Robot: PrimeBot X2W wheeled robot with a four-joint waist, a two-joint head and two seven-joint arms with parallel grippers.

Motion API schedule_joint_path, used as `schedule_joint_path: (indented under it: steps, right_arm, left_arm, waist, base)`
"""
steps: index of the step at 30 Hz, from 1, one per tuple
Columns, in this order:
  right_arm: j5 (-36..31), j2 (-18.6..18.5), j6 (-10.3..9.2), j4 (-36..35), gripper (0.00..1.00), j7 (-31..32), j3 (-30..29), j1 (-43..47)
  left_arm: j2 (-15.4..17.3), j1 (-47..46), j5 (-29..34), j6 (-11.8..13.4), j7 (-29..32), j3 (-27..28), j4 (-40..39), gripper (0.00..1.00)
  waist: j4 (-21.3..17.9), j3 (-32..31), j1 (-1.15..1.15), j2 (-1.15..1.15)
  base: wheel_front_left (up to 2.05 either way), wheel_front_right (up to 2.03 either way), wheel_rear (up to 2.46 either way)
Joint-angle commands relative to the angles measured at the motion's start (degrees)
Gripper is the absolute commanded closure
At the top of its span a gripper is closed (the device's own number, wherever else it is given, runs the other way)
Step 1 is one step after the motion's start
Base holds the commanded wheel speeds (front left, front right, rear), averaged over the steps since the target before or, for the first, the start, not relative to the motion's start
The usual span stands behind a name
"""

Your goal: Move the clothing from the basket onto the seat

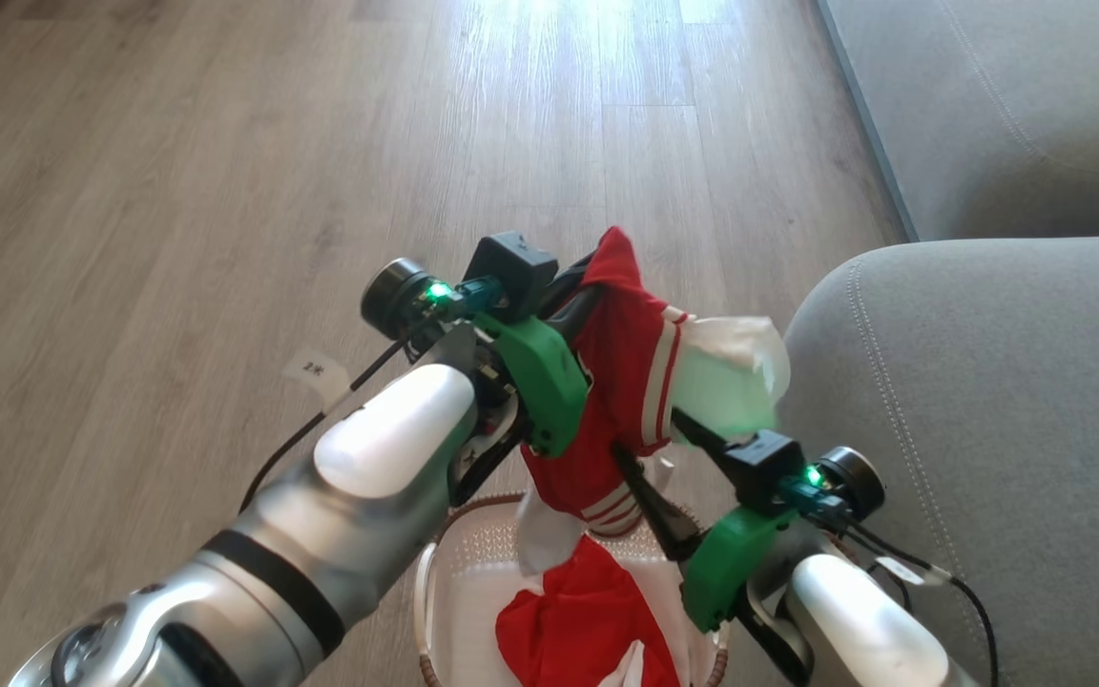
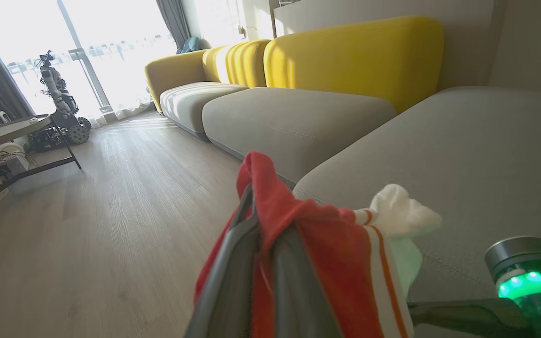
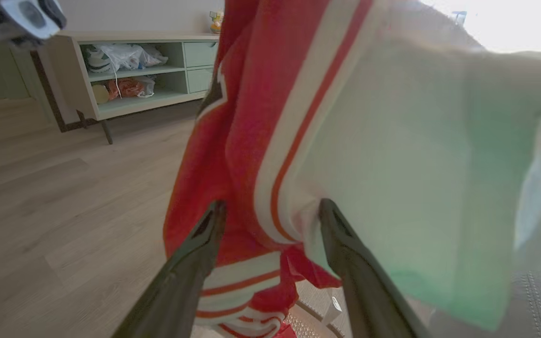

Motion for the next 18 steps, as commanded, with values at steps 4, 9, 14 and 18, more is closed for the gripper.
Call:
schedule_joint_path:
  steps: [4, 9, 14, 18]
  right_arm:
    - [2.0, 0.2, -0.02, 2.1, 0.00, -0.4, 3.6, -6.0]
    - [5.4, 0.2, -0.02, 4.9, 0.00, -0.4, 7.4, -9.8]
    - [6.9, 0.2, -0.02, 6.9, 0.00, -0.4, 9.5, -12.1]
    - [7.0, 0.2, -0.02, 8.0, 1.00, -0.4, 9.8, -12.8]
  left_arm:
    - [0.9, -4.9, -1.3, 0.8, -0.1, 0.7, -3.0, 1.00]
    - [0.9, -5.1, -2.5, 1.3, -0.3, -0.5, -4.1, 1.00]
    - [0.9, -5.2, -3.6, 1.6, -0.5, -1.4, -4.3, 1.00]
    - [0.9, -5.4, -4.4, 1.8, -0.9, -1.8, -4.0, 1.00]
  waist:
    - [0.5, 0.1, 0.00, 0.00]
    - [1.2, 0.3, 0.00, 0.00]
    - [1.9, 0.5, 0.00, 0.00]
    - [2.2, 0.7, 0.00, 0.00]
  base:
    - [0.00, 0.00, 0.00]
    - [0.00, 0.00, 0.00]
    - [0.00, 0.00, 0.00]
    - [0.00, 0.00, 0.00]
